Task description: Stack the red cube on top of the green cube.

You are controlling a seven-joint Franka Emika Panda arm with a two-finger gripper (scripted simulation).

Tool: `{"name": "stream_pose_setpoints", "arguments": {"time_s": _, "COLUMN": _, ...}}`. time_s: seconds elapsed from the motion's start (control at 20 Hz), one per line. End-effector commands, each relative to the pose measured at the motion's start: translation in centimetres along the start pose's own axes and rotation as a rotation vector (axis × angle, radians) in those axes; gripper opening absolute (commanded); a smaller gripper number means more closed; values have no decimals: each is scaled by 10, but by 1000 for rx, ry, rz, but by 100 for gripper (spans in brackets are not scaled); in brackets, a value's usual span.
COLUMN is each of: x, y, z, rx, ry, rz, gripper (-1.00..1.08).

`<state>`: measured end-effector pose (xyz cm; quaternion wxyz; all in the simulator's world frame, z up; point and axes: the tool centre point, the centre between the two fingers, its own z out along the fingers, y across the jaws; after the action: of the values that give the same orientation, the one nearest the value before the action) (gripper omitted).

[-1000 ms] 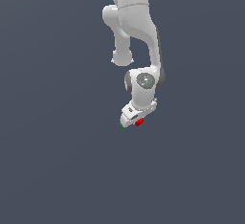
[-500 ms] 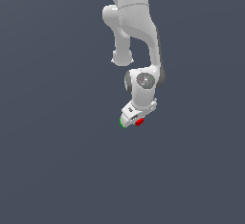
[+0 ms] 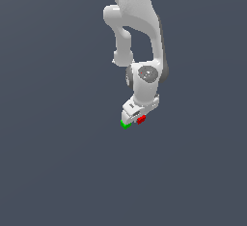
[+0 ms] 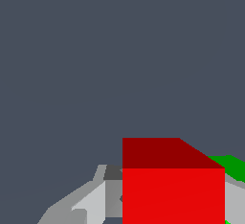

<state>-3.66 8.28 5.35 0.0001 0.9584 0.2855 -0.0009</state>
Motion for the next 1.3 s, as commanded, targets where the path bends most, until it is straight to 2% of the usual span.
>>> {"name": "stream_pose_setpoints", "arguments": {"time_s": 0.0, "x": 0, "y": 0, "z": -18, "rx": -1, "ry": 1, "rz": -1, "gripper": -100}}
{"name": "stream_pose_setpoints", "arguments": {"time_s": 0.3, "x": 0, "y": 0, "z": -54, "rx": -1, "ry": 1, "rz": -1, "gripper": -100}}
{"name": "stream_pose_setpoints", "arguments": {"time_s": 0.6, "x": 1, "y": 0, "z": -66, "rx": 0, "ry": 2, "rz": -1, "gripper": -100}}
{"name": "stream_pose_setpoints", "arguments": {"time_s": 0.9, "x": -4, "y": 9, "z": -57, "rx": -1, "ry": 3, "rz": -1, "gripper": -100}}
{"name": "stream_pose_setpoints", "arguments": {"time_s": 1.25, "x": -21, "y": 47, "z": -25, "rx": -1, "ry": 2, "rz": -1, "gripper": -100}}
